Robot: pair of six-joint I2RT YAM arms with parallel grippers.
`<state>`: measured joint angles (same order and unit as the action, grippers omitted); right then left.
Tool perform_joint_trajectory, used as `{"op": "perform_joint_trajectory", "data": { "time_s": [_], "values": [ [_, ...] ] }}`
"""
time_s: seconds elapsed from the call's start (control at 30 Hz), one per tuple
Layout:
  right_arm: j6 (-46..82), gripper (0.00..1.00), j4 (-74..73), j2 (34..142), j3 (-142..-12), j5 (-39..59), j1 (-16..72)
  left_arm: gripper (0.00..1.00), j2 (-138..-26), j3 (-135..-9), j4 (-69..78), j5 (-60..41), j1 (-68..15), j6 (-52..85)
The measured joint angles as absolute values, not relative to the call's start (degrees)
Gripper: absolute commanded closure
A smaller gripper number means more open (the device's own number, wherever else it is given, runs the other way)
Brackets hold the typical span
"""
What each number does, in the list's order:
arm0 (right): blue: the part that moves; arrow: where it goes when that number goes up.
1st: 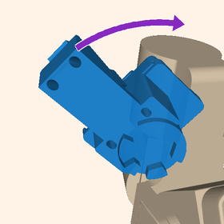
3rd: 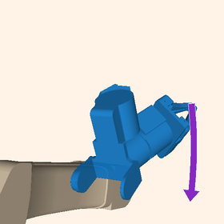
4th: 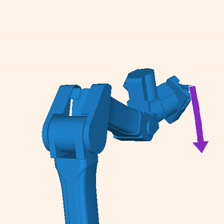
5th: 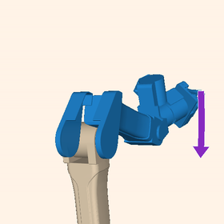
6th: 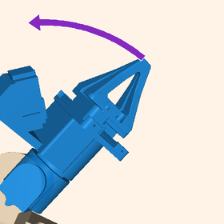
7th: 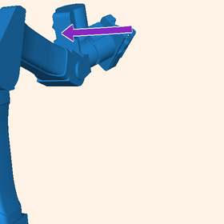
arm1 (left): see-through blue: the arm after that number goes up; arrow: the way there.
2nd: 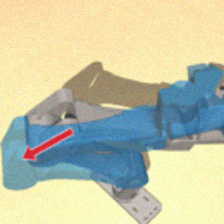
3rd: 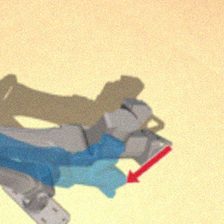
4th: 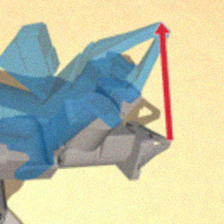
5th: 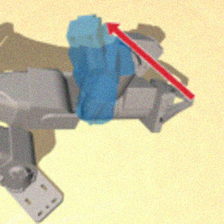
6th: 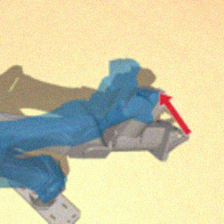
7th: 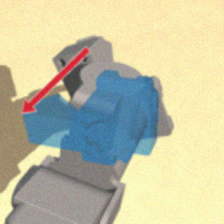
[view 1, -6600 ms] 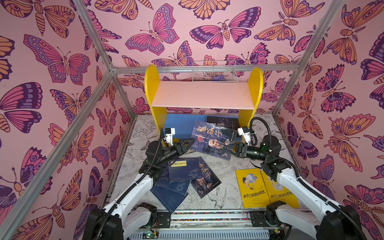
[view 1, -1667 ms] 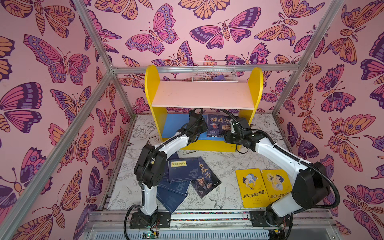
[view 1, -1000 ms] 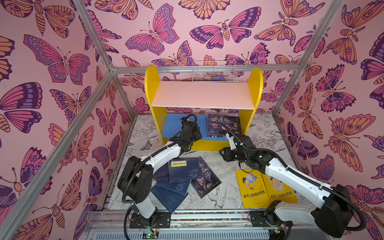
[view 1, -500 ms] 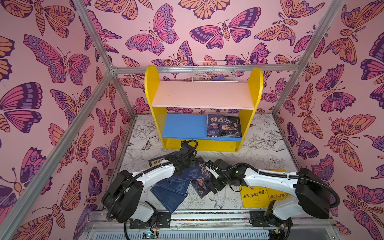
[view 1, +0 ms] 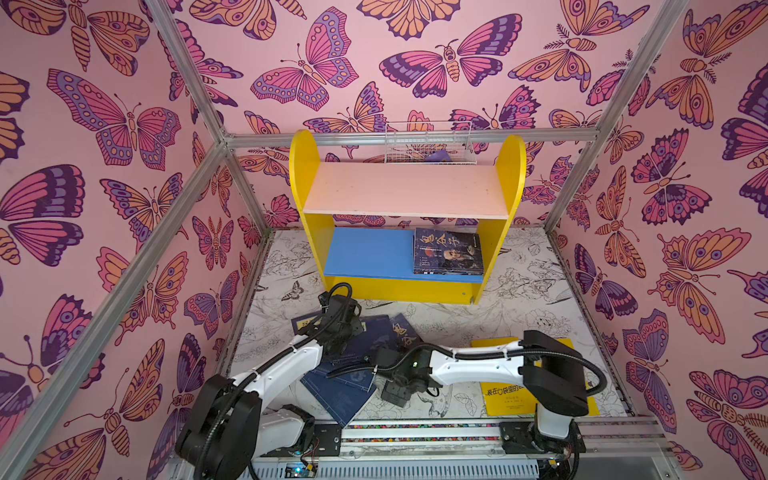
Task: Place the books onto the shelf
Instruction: 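Withdraw both grippers and reach down to the second purple book on the table, then grasp the second purple book edges with both grippers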
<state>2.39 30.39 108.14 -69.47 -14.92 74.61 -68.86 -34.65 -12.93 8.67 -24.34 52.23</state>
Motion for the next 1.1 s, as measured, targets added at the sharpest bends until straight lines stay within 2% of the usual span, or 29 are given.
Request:
{"op": "perform_joint_trajectory", "data": {
  "time_s": [0.13, 0.23, 0.5, 0.67, 0.8, 0.93, 1.1],
  "values": [
    [4.0, 0.01, 31.4, 108.7, -70.4, -20.3, 74.3, 0.51, -66.4, -34.8, -13.8, 8.6, -23.6, 51.6],
    [7.9, 0.03, 30.7, 107.4, -68.1, -20.7, 72.5, 0.51, -67.3, -36.4, -14.9, 6.7, -23.6, 49.4],
    [19.2, 0.04, 26.7, 94.8, -51.8, -17.4, 62.9, 0.50, -72.5, -43.3, -14.9, -0.1, -26.3, 41.3],
    [24.1, 0.04, 23.8, 88.2, -44.0, -12.8, 58.3, 0.45, -79.4, -48.8, -14.3, -4.4, -30.1, 36.3],
    [25.4, 0.04, 23.2, 81.6, -37.7, -7.2, 52.6, 0.45, -85.9, -52.5, -13.4, -6.6, -31.7, 34.5],
    [25.3, 0.05, 23.2, 77.2, -35.8, 0.0, 47.4, 0.47, -91.2, -54.4, -13.4, -6.2, -31.7, 33.8],
    [25.1, 0.07, 22.2, 76.7, -35.9, 10.0, 40.9, 0.48, -95.3, -56.2, -13.6, -3.7, -31.7, 33.2]
  ]
}}
